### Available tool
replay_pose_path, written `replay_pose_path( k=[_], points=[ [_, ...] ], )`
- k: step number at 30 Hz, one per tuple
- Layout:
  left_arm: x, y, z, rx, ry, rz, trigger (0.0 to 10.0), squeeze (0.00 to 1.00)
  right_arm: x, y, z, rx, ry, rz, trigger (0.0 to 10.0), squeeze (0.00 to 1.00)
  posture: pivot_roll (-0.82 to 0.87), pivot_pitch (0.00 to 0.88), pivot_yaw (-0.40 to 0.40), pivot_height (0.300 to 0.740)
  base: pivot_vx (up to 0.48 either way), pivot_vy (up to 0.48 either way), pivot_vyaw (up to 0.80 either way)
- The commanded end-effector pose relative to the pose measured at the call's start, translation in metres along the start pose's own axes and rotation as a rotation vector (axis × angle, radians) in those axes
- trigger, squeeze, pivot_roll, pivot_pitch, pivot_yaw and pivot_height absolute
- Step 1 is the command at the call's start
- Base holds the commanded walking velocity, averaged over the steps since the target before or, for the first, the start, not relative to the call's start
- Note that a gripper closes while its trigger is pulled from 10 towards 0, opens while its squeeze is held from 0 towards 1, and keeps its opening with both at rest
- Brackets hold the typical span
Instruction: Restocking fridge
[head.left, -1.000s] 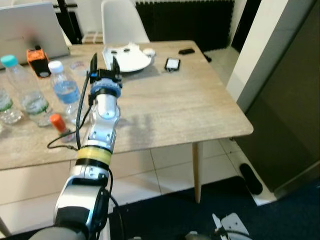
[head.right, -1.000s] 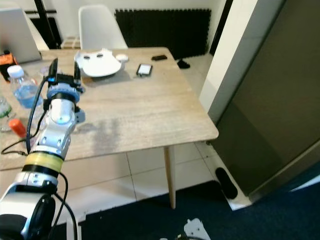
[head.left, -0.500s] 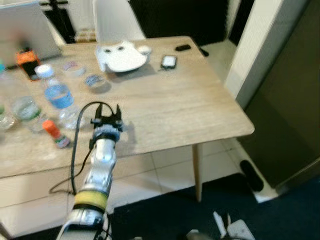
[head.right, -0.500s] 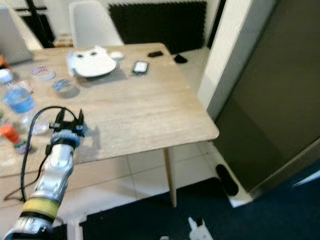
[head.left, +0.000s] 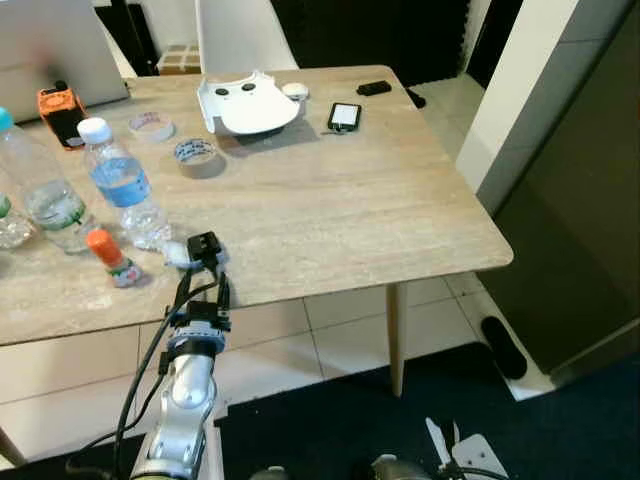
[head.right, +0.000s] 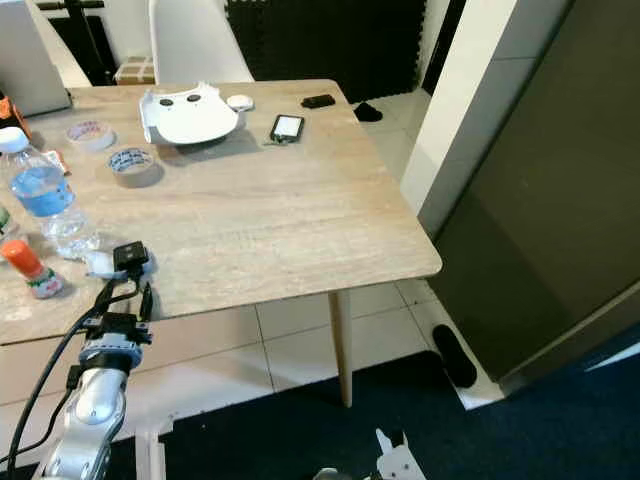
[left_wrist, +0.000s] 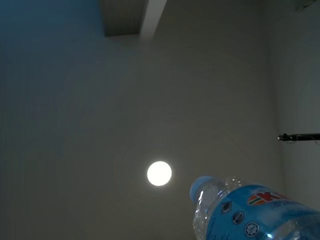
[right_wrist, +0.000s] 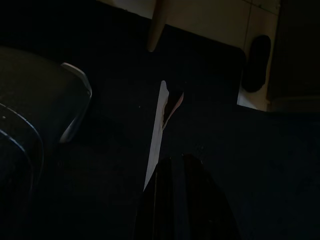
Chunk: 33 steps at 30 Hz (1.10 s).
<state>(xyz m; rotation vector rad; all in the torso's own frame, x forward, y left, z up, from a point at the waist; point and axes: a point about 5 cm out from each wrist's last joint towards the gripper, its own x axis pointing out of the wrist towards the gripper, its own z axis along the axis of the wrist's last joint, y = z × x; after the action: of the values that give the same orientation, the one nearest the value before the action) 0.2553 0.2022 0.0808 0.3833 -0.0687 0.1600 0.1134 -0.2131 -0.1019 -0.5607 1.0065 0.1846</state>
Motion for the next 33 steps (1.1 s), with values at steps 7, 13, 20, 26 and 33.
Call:
replay_pose_path(
  k=[7, 13, 20, 26, 33],
  points=[
    [-0.014, -0.003, -0.018, -0.026, 0.115, 0.011, 10.0, 0.0, -0.001, 0.004, -0.003, -0.028, -0.003, 0.027, 10.0, 0.01, 0.02, 0.141, -0.071, 0.74, 0.0, 0.0, 0.0],
    [-0.02, -0.016, -0.036, -0.288, 0.279, -0.049, 10.0, 0.0, -0.001, 0.003, -0.001, -0.039, -0.007, 0.027, 10.0, 0.01, 0.02, 0.138, -0.076, 0.74, 0.0, 0.0, 0.0],
    [-0.014, -0.018, -0.033, -0.398, 0.293, -0.067, 10.0, 0.0, 0.0, 0.0, 0.001, -0.042, -0.012, 0.023, 10.0, 0.01, 0.01, 0.13, -0.076, 0.74, 0.0, 0.0, 0.0],
    [-0.011, -0.015, -0.03, -0.387, 0.265, -0.072, 10.0, 0.0, 0.0, -0.001, 0.001, -0.046, -0.011, 0.022, 10.0, 0.0, 0.02, 0.125, -0.078, 0.74, 0.0, 0.0, 0.0],
    [-0.002, -0.013, -0.006, -0.268, 0.112, -0.143, 10.0, 0.0, 0.001, -0.005, 0.003, -0.024, -0.013, 0.003, 10.0, 0.01, 0.02, 0.118, -0.081, 0.74, 0.0, 0.0, 0.0]
  ],
)
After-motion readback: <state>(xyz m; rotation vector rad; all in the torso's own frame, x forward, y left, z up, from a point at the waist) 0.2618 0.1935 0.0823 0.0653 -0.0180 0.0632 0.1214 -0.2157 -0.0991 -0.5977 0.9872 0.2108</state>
